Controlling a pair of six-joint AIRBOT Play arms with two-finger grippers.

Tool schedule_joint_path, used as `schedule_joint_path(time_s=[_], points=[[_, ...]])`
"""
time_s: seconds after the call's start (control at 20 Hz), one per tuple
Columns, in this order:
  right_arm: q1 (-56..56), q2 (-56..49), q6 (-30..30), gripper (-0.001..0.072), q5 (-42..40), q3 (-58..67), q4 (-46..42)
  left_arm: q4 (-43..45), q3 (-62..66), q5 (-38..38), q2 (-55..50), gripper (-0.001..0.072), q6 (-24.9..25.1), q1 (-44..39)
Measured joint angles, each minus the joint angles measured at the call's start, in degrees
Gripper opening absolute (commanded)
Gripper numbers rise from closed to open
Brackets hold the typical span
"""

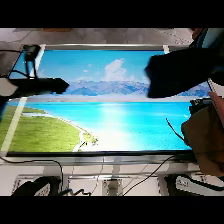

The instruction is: Fold the clothes and pants, and hang the long-sleeved shirts on hangers.

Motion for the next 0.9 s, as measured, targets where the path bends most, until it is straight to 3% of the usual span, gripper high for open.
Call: schedule_joint_path(time_s=[0.25, 0.4, 0.55, 0.6, 0.7, 0.9], points=[[-13.3, 9.5, 14.1, 0.0037, 2.9, 5.5, -21.2, 5.6, 0.4, -0.2, 7.4, 0.022, 0.0, 4.2], [-23.7, 11.5, 21.7, 0.0055, 13.2, 6.3, -30.2, 7.1, 0.5, -0.6, 9.4, 0.022, 0.0, 5.0], [-33.3, 12.1, 27.9, 0.0078, 22.4, 6.3, -33.9, 7.8, 0.5, -0.9, 10.1, 0.022, 0.0, 5.2], [-36.0, 12.3, 29.1, 0.0224, 24.3, 6.4, -34.6, 7.8, 0.5, -0.9, 10.3, 0.022, 0.0, 5.3], [-40.0, 12.3, 30.8, 0.0705, 26.5, 6.4, -36.2, 8.0, 0.5, -1.0, 10.4, 0.022, 0.0, 5.3], [-43.3, 12.4, 32.9, 0.0689, 28.8, 6.4, -35.3, 8.1, 0.5, -1.0, 10.6, 0.022, 0.0, 5.4]])
